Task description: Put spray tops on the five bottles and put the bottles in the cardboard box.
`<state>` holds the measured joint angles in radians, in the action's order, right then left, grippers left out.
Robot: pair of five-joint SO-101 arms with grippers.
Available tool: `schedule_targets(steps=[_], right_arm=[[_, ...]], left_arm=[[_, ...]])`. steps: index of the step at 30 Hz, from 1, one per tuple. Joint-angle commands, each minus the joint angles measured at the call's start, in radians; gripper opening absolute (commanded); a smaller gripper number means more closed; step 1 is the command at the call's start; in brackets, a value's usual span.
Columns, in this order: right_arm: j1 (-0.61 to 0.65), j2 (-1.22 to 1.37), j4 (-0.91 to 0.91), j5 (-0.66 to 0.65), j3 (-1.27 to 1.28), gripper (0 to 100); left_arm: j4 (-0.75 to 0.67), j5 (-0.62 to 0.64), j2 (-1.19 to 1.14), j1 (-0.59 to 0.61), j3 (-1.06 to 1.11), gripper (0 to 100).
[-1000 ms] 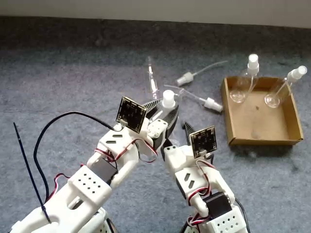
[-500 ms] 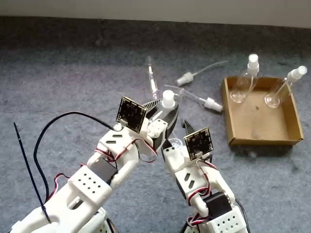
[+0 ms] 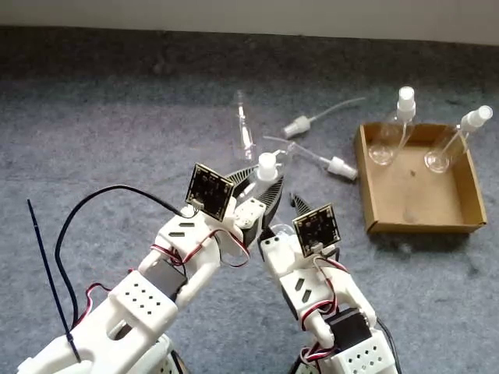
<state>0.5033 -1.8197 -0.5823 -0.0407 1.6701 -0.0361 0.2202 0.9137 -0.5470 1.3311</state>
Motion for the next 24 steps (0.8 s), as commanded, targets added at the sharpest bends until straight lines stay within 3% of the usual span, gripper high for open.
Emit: schedule_targets(steps=[1, 20, 24], right_arm=[[-0.024, -0.007, 0.028, -0.002, 0.125, 16.6], [-0.025, -0.007, 0.079, -0.002, 0.125, 16.6], [-0.025, -0.007, 0.079, -0.002, 0.125, 16.6]], left_arm=[[0.002, -0.008, -0.004, -0.025, 0.004, 2], [0.006, -0.012, -0.004, -0.008, 0.005, 2], [0.006, -0.012, -0.004, 0.033, 0.021, 9]])
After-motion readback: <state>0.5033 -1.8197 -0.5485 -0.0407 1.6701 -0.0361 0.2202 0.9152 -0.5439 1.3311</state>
